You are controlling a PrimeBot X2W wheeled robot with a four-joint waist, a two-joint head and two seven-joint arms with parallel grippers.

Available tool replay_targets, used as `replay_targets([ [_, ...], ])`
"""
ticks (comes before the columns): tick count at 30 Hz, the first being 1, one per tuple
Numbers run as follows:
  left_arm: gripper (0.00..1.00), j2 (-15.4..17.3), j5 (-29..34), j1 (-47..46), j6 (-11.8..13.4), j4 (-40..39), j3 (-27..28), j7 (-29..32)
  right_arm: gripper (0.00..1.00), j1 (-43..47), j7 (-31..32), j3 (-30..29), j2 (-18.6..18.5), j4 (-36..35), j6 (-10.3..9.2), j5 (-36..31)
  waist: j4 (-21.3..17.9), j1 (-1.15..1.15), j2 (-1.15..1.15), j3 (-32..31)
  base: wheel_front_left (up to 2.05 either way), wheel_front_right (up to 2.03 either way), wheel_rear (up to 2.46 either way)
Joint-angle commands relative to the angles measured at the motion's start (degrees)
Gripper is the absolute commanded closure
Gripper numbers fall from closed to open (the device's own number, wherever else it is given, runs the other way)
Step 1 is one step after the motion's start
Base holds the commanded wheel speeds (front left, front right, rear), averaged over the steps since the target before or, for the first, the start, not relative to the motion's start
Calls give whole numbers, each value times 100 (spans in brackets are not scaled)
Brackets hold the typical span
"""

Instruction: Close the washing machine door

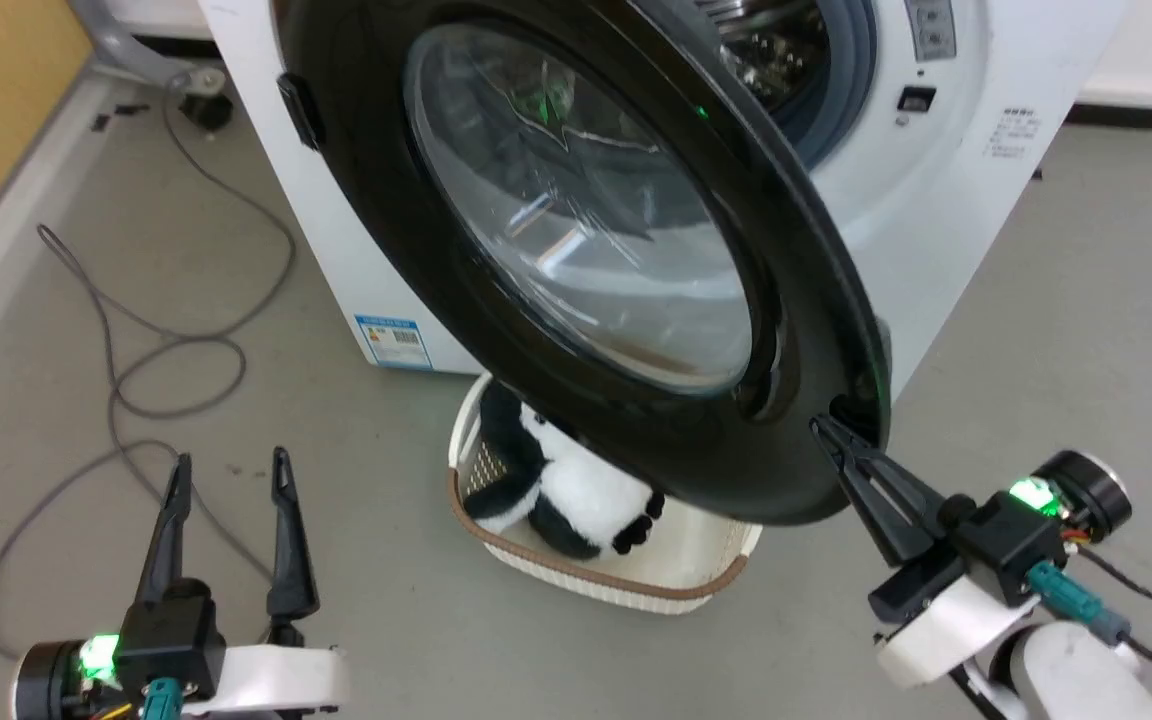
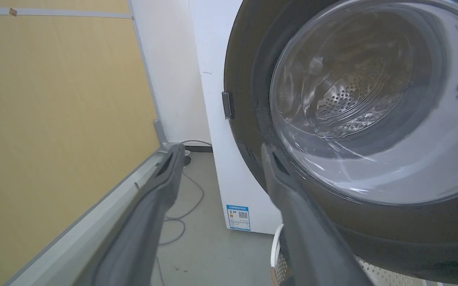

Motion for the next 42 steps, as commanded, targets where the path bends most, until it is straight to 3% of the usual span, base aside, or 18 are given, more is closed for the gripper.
replay_targets([
  [1,0,-21,34,-84,-37,8,13,-25,100,-116,-25,-48,11,34,-2,-28,-22,0,0,85,0,0,0],
  [16,0,-316,144,-692,-186,-48,-61,-25,100,-1550,-25,-1260,181,1249,-2,-252,109,0,0,916,0,0,0],
  [32,0,-479,152,-1161,-144,-112,-135,-25,100,-3484,-25,-1957,72,2554,-2,-640,374,0,0,1838,0,0,0],
  [42,0,-514,145,-1227,-99,-95,-85,-25,100,-3849,-25,-2269,153,2860,-2,-968,415,0,0,1866,0,0,0],
])
